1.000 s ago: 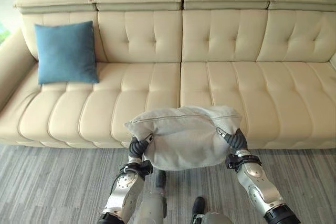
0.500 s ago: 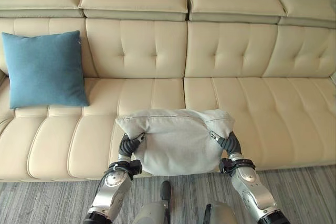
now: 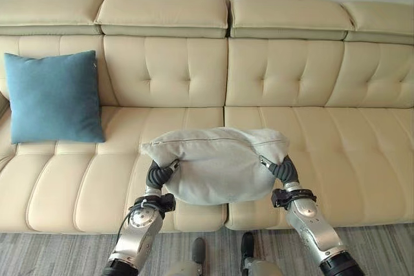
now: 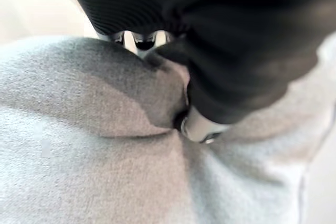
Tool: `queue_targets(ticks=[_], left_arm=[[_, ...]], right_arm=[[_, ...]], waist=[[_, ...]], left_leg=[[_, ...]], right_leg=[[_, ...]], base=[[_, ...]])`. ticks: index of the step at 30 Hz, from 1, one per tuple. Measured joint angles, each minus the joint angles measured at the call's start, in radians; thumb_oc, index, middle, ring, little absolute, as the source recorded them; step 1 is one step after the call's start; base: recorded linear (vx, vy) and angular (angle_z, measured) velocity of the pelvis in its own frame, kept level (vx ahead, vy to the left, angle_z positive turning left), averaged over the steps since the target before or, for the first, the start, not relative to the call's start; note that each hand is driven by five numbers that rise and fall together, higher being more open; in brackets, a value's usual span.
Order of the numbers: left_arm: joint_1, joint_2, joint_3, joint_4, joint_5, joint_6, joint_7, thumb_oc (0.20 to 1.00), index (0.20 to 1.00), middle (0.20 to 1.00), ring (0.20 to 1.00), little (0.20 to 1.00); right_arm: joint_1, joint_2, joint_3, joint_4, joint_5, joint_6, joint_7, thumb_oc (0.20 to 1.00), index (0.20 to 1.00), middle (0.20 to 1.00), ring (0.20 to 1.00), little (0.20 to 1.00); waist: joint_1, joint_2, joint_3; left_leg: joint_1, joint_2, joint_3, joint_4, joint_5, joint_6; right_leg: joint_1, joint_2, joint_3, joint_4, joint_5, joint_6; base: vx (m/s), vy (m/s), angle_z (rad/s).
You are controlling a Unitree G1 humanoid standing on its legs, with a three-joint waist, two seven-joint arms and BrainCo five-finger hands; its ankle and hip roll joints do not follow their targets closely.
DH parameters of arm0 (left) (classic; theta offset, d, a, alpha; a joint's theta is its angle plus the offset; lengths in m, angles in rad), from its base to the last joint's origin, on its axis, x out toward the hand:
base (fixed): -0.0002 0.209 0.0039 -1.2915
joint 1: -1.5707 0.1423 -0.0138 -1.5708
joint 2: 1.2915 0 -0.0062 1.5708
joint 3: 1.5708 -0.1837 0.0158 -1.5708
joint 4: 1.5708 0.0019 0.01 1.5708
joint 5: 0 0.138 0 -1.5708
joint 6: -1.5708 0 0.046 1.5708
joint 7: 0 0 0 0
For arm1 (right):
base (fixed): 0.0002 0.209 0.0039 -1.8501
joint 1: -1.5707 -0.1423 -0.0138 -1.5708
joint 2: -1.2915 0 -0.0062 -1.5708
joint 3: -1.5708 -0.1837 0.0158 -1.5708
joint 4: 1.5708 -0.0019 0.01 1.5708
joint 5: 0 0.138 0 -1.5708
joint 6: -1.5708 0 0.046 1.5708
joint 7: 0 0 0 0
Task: Pick up all the scattered cushions and arrange them neatly on the sofa.
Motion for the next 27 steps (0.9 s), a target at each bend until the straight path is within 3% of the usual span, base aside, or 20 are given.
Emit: queue_targets(ticks=[7, 13, 20, 25, 26, 27], left_arm=[[-0.186, 0.007, -0.006, 0.040, 0.020, 0.011, 0.084, 0.200, 0.200, 0.200, 0.200, 0.200], [-0.339, 0.035, -0.023, 0.143, 0.047, -0.003, 0.141, 0.200, 0.200, 0.200, 0.200, 0.200], [-0.693, 0.074, -0.183, 0.558, 0.003, -0.024, 0.193, 0.200, 0.200, 0.200, 0.200, 0.200], [-1.044, 0.095, -0.277, 0.862, 0.009, -0.054, 0.183, 0.200, 0.200, 0.200, 0.200, 0.200], [-1.123, 0.106, -0.280, 0.908, 0.009, -0.057, 0.180, 0.784, 0.784, 0.784, 0.784, 0.784], [-1.162, 0.111, -0.281, 0.935, 0.009, -0.055, 0.171, 0.956, 0.956, 0.956, 0.956, 0.956]], right_arm=[[-0.255, -0.039, 0.018, 0.092, -0.001, 0.018, -0.062, 0.200, 0.200, 0.200, 0.200, 0.200], [-0.411, -0.059, 0.084, 0.202, 0.002, 0.017, -0.091, 0.200, 0.200, 0.200, 0.200, 0.200], [-0.719, -0.063, 0.218, 0.534, 0.014, 0.037, -0.131, 0.200, 0.200, 0.200, 0.200, 0.200], [-0.990, -0.065, 0.281, 0.719, 0.021, 0.019, -0.163, 0.200, 0.200, 0.200, 0.200, 0.200], [-1.063, -0.070, 0.309, 0.766, 0.019, 0.008, -0.175, 0.200, 0.200, 0.200, 0.200, 0.200], [-1.104, -0.075, 0.331, 0.796, 0.018, 0.005, -0.177, 0.347, 0.347, 0.347, 0.347, 0.347]], waist=[[-0.004, 0.001, -0.012], [0.003, -0.002, -0.033], [0.004, -0.007, -0.025], [-0.012, -0.010, 0.035], [-0.022, -0.013, 0.053], [-0.025, -0.014, 0.054]], left_leg=[[-0.020, 0.025, -0.024, 0.000, 0.005, -0.033], [-0.088, 0.029, -0.044, 0.006, 0.029, -0.032], [-0.271, 0.031, -0.054, 0.023, 0.074, -0.045], [-0.391, 0.033, -0.053, 0.021, 0.102, -0.059], [-0.420, 0.035, -0.053, 0.019, 0.108, -0.064], [-0.437, 0.036, -0.054, 0.020, 0.111, -0.065]], right_leg=[[-0.008, 0.024, -0.022, 0.000, -0.007, -0.011], [-0.068, 0.029, -0.035, 0.000, 0.008, -0.030], [-0.236, 0.031, -0.051, 0.000, 0.054, -0.048], [-0.357, 0.033, -0.052, 0.000, 0.073, -0.039], [-0.387, 0.035, -0.052, 0.000, 0.079, -0.039], [-0.405, 0.036, -0.052, 0.000, 0.082, -0.038]], base=[[0.08, -0.022, 0.09], [-0.07, -0.024, 0.09], [-0.11, -0.020, 0.07], [-0.08, -0.028, -0.01], [-0.04, 0.001, 0.03], [0.00, 0.000, 0.00]])
